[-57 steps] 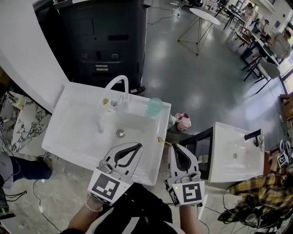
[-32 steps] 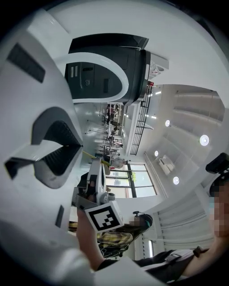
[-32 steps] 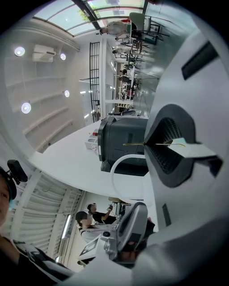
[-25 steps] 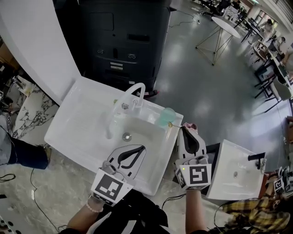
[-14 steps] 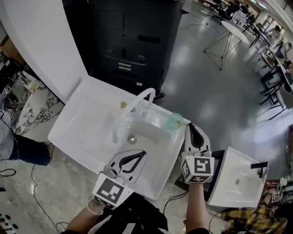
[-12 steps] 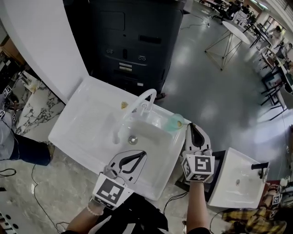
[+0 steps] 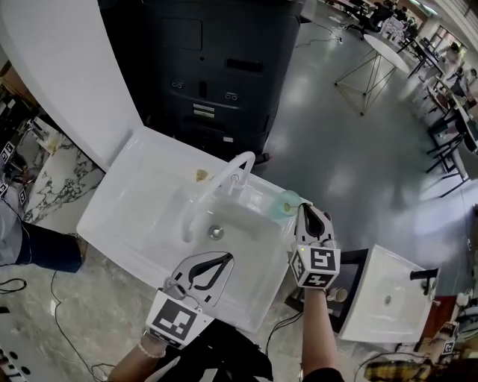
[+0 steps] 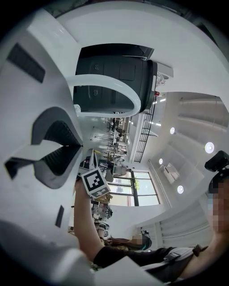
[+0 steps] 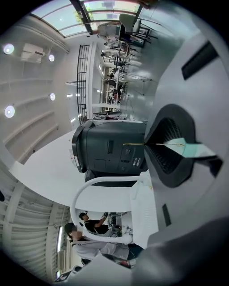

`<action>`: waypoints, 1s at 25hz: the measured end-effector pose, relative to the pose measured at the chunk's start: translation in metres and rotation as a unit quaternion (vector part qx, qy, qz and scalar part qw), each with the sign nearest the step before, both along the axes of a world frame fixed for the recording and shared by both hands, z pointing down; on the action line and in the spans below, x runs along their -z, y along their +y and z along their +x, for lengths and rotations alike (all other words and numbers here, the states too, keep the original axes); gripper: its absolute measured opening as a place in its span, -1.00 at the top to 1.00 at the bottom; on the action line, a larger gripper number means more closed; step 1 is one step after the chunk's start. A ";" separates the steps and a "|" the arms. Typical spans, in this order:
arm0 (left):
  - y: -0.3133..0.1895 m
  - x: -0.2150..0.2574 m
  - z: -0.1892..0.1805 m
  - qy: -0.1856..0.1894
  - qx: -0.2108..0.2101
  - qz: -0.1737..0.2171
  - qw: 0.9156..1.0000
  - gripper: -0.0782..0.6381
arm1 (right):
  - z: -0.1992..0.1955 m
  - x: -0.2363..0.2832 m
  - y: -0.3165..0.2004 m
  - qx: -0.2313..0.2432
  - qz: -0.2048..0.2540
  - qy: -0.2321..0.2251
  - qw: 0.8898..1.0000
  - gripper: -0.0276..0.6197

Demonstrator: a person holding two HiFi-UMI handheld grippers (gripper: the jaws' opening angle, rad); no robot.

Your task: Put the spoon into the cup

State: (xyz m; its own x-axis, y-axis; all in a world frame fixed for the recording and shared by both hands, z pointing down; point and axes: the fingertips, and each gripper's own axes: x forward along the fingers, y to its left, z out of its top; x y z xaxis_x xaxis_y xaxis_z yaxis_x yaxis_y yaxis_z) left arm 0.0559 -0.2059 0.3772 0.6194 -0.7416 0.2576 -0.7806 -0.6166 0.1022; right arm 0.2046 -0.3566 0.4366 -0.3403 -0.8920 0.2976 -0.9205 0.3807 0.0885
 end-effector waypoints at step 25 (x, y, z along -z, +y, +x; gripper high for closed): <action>-0.003 -0.006 -0.002 -0.008 -0.004 -0.001 1.000 0.78 | 0.010 -0.054 -0.025 -0.022 -0.052 -0.024 0.998 0.89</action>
